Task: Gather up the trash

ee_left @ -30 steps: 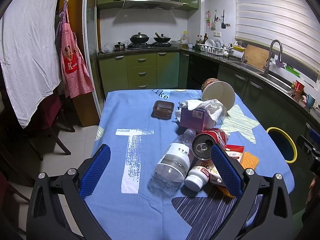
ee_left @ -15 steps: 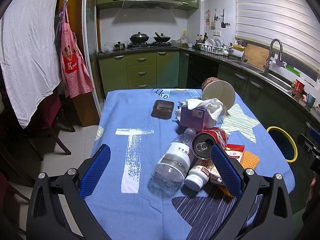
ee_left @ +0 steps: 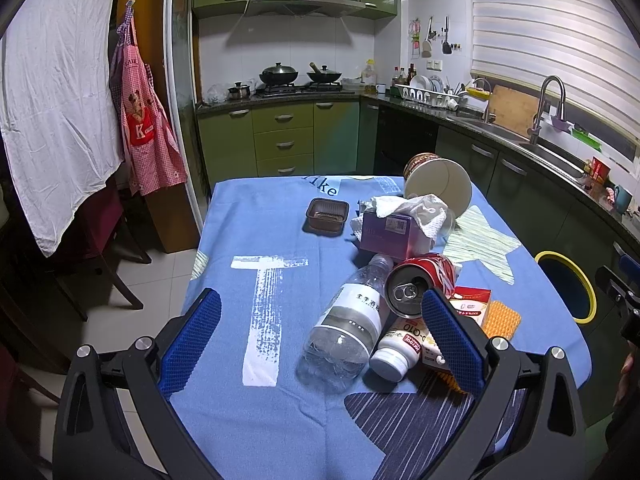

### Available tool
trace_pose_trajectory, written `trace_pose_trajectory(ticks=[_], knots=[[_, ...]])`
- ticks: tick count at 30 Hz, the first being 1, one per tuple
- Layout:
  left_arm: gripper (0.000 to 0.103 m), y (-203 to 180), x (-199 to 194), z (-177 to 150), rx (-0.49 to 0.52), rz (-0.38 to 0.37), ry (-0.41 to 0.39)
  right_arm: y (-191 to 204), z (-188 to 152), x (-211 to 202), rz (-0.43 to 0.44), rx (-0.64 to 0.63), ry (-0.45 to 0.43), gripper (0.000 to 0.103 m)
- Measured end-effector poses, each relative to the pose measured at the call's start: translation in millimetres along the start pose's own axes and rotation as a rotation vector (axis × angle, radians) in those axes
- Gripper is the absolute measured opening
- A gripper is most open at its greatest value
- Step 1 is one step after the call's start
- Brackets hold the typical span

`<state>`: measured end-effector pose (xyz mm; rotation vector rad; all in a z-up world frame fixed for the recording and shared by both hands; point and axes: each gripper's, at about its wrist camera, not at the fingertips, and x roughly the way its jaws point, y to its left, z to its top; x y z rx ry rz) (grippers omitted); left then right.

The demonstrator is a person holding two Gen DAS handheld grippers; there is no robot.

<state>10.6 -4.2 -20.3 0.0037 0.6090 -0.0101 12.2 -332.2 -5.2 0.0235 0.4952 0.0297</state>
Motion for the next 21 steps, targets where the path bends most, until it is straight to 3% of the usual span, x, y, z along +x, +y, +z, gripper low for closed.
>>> trace_pose_trajectory(ticks=[6, 12, 16, 21], knots=[[0.099, 0, 15, 5, 0.014, 0.007, 0.021, -1, 4, 9, -0.003, -0.006, 0.004, 0.097], [0.099, 11, 55, 33, 0.016, 0.020, 0.035, -2, 27, 40, -0.003, -0.061, -0.030, 0.097], [0.099, 18, 93, 57, 0.030, 0.038, 0.027, -1, 53, 79, -0.002, -0.116, -0.061, 0.097], [0.099, 24, 146, 87, 0.050, 0.079, 0.002, 1, 83, 148, 0.010, -0.175, -0.033, 0.094]])
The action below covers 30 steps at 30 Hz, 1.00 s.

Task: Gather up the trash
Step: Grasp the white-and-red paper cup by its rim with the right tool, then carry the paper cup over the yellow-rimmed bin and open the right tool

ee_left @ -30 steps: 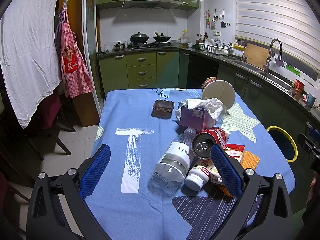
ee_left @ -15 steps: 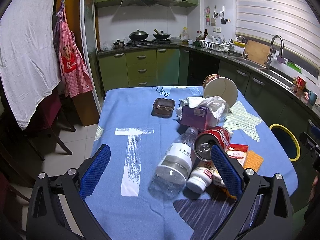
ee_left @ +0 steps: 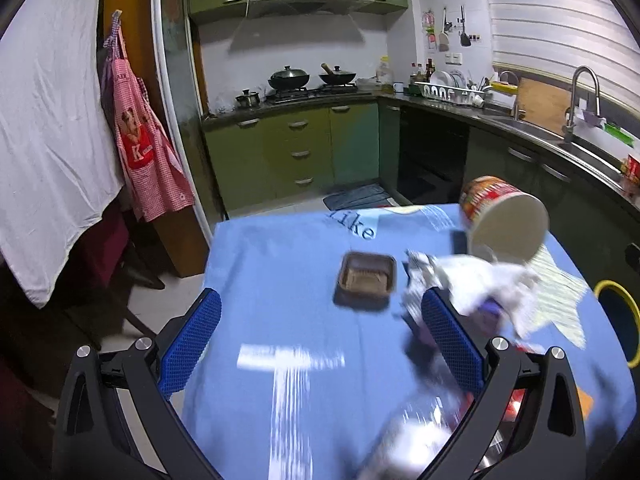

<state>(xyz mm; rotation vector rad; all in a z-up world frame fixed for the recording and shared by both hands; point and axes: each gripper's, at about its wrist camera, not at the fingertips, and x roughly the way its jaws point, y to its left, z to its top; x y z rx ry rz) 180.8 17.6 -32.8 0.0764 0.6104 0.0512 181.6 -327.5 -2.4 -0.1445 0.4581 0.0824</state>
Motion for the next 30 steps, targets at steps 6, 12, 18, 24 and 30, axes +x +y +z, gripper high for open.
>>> trace_pose_trajectory(ticks=[6, 12, 18, 24, 30], knots=[[0.099, 6, 63, 17, -0.018, 0.002, 0.024, 0, 15, 87, 0.010, -0.045, 0.085, 0.077], [0.099, 6, 99, 17, -0.024, 0.009, 0.035, 3, 16, 151, -0.005, -0.063, 0.168, 0.055], [0.099, 8, 110, 6, -0.033, -0.007, 0.056, 6, 20, 184, -0.015, -0.061, 0.187, 0.035], [0.099, 2, 115, 1, -0.011, -0.016, 0.071, -9, 37, 209, 0.000, 0.009, 0.230, 0.007], [0.099, -2, 113, -3, -0.004, -0.024, 0.067, -42, 59, 221, 0.041, 0.144, 0.288, 0.004]])
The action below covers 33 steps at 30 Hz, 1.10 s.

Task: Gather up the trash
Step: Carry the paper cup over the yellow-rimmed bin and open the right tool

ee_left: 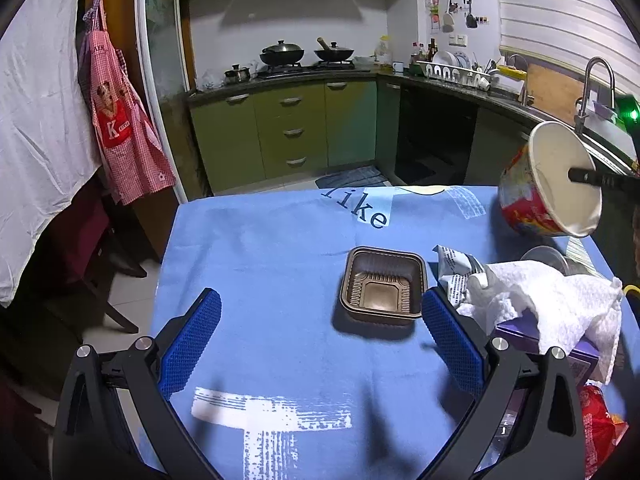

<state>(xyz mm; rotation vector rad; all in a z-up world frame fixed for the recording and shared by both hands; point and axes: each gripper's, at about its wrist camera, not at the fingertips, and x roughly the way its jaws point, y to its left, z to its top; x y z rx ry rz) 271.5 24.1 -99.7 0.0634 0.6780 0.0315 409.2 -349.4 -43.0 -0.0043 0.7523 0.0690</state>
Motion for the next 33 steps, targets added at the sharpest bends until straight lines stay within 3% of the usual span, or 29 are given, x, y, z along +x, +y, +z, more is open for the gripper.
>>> trace_pose_trajectory(ticks=[4, 8, 11, 16, 20, 24, 30, 33], knots=[[0.099, 0, -2, 0, -0.002, -0.004, -0.005, -27, 6, -27, 0.060, 0.103, 0.021, 0.003], [0.099, 1, -8, -1, -0.006, -0.007, -0.017, -66, -5, -82, 0.064, 0.154, 0.032, 0.003], [0.099, 2, -13, 1, -0.010, -0.011, -0.032, -113, -25, -135, 0.016, 0.206, 0.042, 0.003], [0.099, 2, -18, 3, -0.018, -0.016, -0.045, -196, -78, -193, -0.169, 0.295, 0.119, 0.004], [0.099, 0, -19, 3, -0.017, -0.018, -0.038, -250, -129, -183, -0.240, 0.395, 0.239, 0.004], [0.099, -4, -20, 2, -0.006, -0.016, -0.038, -281, -174, -143, -0.257, 0.467, 0.349, 0.004], [0.099, -4, -16, 1, -0.009, -0.018, -0.031, -302, -217, -97, -0.281, 0.514, 0.463, 0.005], [0.099, -3, -15, 2, -0.011, -0.019, -0.030, -309, -230, -83, -0.300, 0.522, 0.507, 0.012]])
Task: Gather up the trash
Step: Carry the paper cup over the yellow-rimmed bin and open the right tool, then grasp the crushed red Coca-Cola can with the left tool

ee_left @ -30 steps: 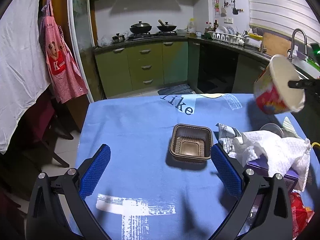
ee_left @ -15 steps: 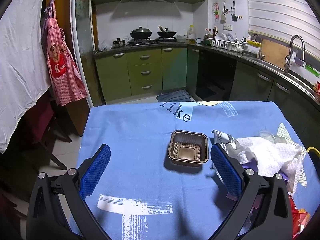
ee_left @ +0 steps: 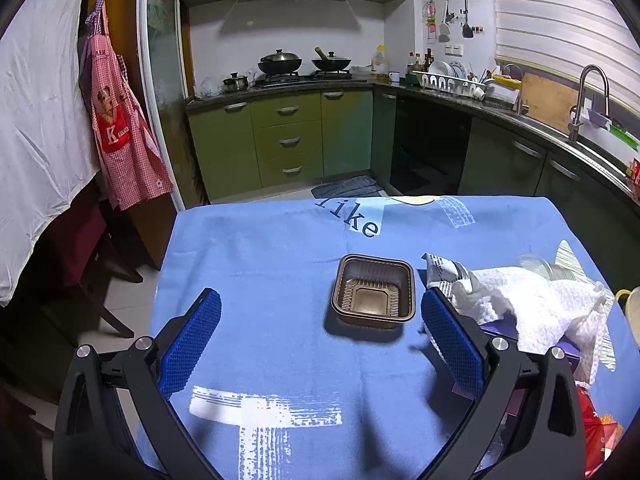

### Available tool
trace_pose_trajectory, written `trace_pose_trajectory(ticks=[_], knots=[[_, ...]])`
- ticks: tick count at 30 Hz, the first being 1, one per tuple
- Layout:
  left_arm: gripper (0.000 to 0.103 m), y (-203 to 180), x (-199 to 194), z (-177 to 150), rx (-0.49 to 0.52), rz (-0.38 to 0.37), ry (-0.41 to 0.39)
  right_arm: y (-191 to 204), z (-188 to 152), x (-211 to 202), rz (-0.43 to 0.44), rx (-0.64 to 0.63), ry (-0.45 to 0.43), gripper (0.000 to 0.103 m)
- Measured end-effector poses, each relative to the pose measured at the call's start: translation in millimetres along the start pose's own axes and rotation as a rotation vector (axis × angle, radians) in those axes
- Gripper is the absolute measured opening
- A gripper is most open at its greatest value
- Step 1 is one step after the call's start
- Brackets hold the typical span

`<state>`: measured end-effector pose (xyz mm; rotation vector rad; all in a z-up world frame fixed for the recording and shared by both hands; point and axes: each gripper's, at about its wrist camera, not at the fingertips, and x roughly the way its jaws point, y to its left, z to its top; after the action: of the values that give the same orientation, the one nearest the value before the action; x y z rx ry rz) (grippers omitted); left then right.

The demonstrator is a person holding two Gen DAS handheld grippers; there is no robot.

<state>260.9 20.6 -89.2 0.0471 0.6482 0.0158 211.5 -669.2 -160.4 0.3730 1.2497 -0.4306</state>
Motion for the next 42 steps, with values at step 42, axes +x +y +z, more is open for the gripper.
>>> trace_pose_trajectory(ticks=[42], knots=[[0.088, -151, -1, -17, 0.484, -0.460, 0.912, 25, -93, -75, 0.205, -0.129, -0.177, 0.054]])
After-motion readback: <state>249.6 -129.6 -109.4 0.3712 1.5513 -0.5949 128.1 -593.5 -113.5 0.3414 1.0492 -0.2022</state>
